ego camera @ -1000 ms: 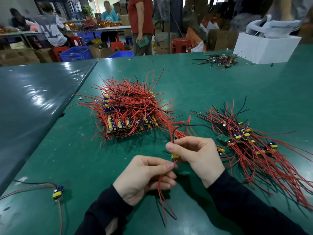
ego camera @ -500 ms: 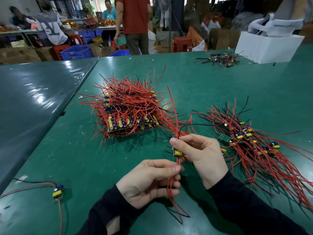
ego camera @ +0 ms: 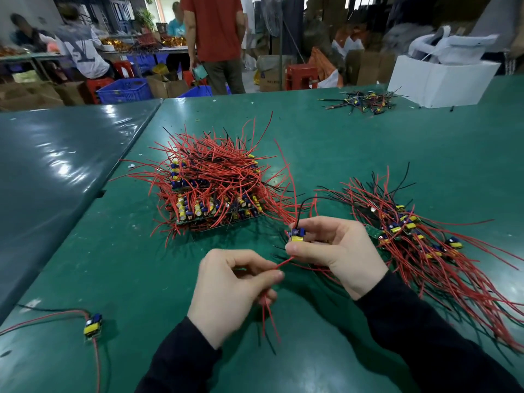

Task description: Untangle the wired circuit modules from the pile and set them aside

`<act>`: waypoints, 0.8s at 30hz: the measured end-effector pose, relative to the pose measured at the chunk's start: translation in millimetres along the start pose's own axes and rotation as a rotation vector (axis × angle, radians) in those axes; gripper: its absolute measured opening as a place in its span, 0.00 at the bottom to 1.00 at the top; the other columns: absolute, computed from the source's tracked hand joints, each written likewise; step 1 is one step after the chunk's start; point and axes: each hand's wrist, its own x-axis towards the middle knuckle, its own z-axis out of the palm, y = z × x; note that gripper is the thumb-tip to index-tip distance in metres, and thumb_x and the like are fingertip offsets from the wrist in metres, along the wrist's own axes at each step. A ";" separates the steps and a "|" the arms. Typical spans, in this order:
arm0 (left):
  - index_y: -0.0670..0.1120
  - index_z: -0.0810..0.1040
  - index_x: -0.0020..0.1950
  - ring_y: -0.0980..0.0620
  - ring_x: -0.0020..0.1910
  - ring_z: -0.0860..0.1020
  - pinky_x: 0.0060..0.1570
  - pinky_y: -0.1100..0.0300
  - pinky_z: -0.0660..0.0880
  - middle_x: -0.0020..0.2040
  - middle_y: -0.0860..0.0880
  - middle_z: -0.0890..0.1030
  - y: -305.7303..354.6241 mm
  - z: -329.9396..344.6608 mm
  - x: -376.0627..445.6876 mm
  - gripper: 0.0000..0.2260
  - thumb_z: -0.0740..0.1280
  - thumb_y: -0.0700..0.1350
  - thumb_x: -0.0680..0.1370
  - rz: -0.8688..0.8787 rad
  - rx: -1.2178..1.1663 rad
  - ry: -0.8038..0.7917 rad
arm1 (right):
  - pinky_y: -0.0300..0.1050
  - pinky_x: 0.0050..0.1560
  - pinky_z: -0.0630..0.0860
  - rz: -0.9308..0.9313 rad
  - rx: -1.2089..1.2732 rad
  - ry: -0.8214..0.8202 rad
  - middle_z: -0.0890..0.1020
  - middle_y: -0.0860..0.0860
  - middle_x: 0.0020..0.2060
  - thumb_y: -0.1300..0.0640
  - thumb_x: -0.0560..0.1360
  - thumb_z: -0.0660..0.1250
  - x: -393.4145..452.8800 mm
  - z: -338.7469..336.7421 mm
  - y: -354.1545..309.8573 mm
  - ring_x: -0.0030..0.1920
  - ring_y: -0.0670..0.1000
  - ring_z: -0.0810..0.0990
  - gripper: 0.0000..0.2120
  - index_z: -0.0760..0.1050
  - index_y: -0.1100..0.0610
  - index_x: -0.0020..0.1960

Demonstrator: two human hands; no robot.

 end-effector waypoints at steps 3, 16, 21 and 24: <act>0.45 0.79 0.30 0.54 0.25 0.75 0.27 0.62 0.72 0.27 0.49 0.76 -12.2 2.4 1.3 0.08 0.75 0.37 0.68 0.585 0.550 0.238 | 0.36 0.34 0.77 -0.038 -0.053 0.098 0.81 0.50 0.29 0.73 0.59 0.76 1.2 1.3 2.1 0.30 0.45 0.77 0.14 0.81 0.59 0.39; 0.44 0.83 0.35 0.55 0.26 0.74 0.26 0.66 0.70 0.29 0.48 0.79 4.5 -2.2 1.3 0.13 0.74 0.52 0.59 -0.149 -0.139 -0.281 | 0.40 0.44 0.79 -0.207 -0.063 -0.126 0.84 0.51 0.38 0.64 0.56 0.80 -5.2 5.6 1.0 0.38 0.48 0.80 0.16 0.84 0.50 0.41; 0.42 0.86 0.46 0.49 0.38 0.84 0.41 0.60 0.79 0.37 0.44 0.84 4.1 -12.7 1.3 0.12 0.67 0.47 0.72 -0.356 -0.373 -0.588 | 0.38 0.43 0.79 -0.233 -0.060 -0.187 0.84 0.51 0.38 0.64 0.57 0.78 -6.4 4.7 -2.8 0.38 0.46 0.80 0.16 0.84 0.50 0.41; 0.42 0.86 0.44 0.49 0.37 0.84 0.39 0.58 0.80 0.35 0.46 0.84 6.3 -14.9 0.4 0.10 0.66 0.44 0.72 -0.451 -0.414 -0.650 | 0.37 0.41 0.79 -0.229 -0.043 -0.256 0.84 0.50 0.37 0.63 0.56 0.80 -9.4 6.1 -4.8 0.37 0.45 0.81 0.17 0.84 0.50 0.41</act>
